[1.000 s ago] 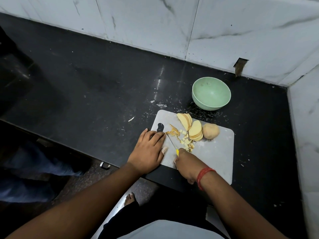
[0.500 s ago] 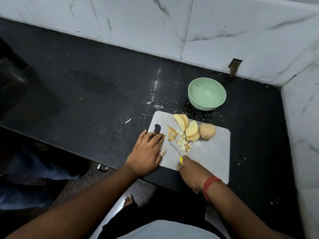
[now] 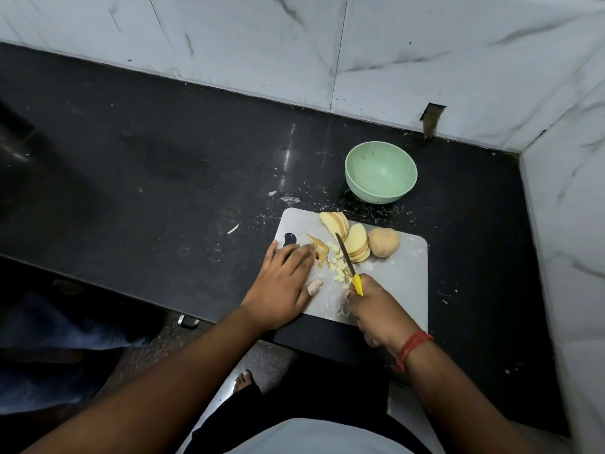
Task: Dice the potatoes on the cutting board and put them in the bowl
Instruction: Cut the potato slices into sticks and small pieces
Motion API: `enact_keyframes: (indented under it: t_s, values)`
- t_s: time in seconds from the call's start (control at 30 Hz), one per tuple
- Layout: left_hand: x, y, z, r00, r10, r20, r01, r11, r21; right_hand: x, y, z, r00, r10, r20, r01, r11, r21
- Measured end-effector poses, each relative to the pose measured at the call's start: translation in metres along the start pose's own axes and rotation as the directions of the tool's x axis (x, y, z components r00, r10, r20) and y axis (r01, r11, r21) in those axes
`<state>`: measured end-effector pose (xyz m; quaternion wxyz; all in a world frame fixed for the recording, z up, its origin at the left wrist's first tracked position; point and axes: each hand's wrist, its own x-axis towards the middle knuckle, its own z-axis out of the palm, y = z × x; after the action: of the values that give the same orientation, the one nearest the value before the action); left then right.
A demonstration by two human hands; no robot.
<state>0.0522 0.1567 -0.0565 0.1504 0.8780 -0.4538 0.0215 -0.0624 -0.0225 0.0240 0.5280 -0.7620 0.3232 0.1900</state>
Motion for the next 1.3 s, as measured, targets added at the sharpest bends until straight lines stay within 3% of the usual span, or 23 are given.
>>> enact_keyframes:
  t_s: [0.13, 0.23, 0.37, 0.6, 0.83, 1.03, 1.3]
  values:
    - [0.010, 0.000, -0.003, 0.997, 0.004, 0.081, -0.004, 1.000, 0.003, 0.002, 0.002, 0.001, 1.000, -0.003, -0.001, 0.003, 1.000, -0.004]
    - [0.012, 0.002, -0.005, 0.997, 0.054, 0.053, -0.051, 0.997, -0.053, -0.001, 0.001, 0.002, 1.000, -0.005, 0.006, 0.006, 1.000, -0.013]
    - [0.017, 0.001, -0.008, 1.000, 0.014, -0.015, -0.016, 0.992, -0.128, -0.001, -0.001, 0.003, 1.000, -0.020, 0.002, 0.020, 0.984, -0.175]
    - [0.033, -0.029, -0.008, 0.995, 0.031, 0.094, -0.027, 0.999, -0.045, -0.006, -0.009, 0.009, 0.998, -0.002, 0.070, 0.025, 0.942, -0.335]
    - [0.027, -0.025, -0.004, 1.000, -0.010, 0.023, 0.011, 1.000, -0.027, -0.008, -0.013, 0.021, 0.992, 0.027, 0.121, 0.023, 0.920, -0.392]
    - [0.021, -0.027, -0.002, 0.999, 0.030, -0.031, -0.029, 0.999, 0.019, -0.003, -0.011, 0.027, 0.999, 0.045, 0.014, -0.036, 0.916, -0.400]
    - [0.007, -0.027, 0.000, 0.995, 0.050, -0.089, -0.049, 0.999, 0.017, -0.001, -0.011, 0.031, 1.000, 0.017, -0.023, -0.024, 0.929, -0.370]
